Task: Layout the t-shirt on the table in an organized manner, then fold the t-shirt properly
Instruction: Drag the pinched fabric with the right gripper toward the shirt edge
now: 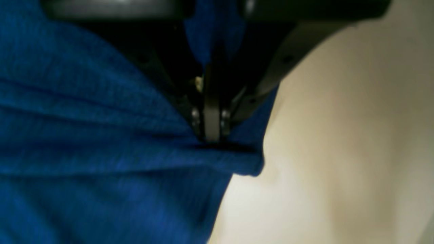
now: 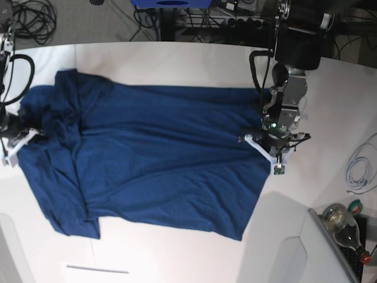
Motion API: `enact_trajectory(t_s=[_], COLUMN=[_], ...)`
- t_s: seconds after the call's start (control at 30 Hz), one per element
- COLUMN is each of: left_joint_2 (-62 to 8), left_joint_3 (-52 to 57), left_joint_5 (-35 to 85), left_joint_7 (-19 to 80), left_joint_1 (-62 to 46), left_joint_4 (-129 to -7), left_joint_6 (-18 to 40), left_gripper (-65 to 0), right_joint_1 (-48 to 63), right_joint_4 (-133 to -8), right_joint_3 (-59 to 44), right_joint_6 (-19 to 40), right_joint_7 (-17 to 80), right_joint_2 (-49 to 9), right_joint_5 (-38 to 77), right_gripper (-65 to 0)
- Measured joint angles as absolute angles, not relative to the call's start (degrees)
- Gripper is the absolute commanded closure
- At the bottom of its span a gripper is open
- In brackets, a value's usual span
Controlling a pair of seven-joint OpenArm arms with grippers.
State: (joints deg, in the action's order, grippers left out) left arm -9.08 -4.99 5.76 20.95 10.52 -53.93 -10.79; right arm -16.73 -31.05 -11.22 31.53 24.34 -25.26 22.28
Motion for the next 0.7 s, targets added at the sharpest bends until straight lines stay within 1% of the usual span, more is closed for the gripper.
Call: enact_trajectory(t_s=[0.1,0.17,0.27,0.33,0.43,0.5,0.57,0.6,0.7], left_joint_2=[-8.16,-7.27,-5.93,-5.56,-5.43,-5.45,-5.56,-5.39,-6.15], left_joint_3=[-7.64,-9.15,-8.60,-8.54,-8.56,-8.56,-7.49,-5.80,-0.45], left_joint_5=[5.56,5.58,5.74,6.09,6.57,6.68,6.87,6.98,6.90], left_joint_7=[18.92,17.06,17.41,17.78,20.45,21.04,23.79,24.99,29.91], left_joint_1=[15.97,18.15,19.49,19.86,19.77,18.37,16.40,15.16,10.55], left_joint_4=[-46.94,-43.94,-43.09,-43.16,-45.91,-50.70,-56.21,-58.98,-69.04], left_joint_6=[-11.62,-11.33,-11.38,-10.55,-10.55,-10.55,-10.35,-10.35,-10.48], left_gripper=[0.0,0.0,0.0,0.0,0.0,0.0,0.0,0.0,0.0], right_joint_1=[-19.59,-22.00,-23.66,-23.55,-23.35,-21.87,-19.07,-16.99,-9.37], right_joint_4=[-27.44,-25.43,-25.39,-25.43,-28.32,-31.88,-38.74,-43.13,-59.35], right_joint_3=[-8.25,-6.57,-5.50,-5.61,-5.63,-6.22,-9.56,-12.03,-18.33], right_joint_6=[31.33,28.77,25.04,24.93,24.34,23.86,23.51,23.51,22.92], right_joint_7=[19.55,19.03,20.01,19.66,23.07,24.14,28.77,29.63,36.53], right_joint_2=[-25.08,-24.73,-24.62,-25.12,-26.02,-27.14,-27.53,-27.42,-27.09], right_joint_5=[21.34,21.34,20.47,20.56,18.76,19.25,18.85,19.03,18.28], right_gripper=[-3.5,-3.5,-3.5,-3.5,-3.5,-3.5,-3.5,-3.6,-4.4])
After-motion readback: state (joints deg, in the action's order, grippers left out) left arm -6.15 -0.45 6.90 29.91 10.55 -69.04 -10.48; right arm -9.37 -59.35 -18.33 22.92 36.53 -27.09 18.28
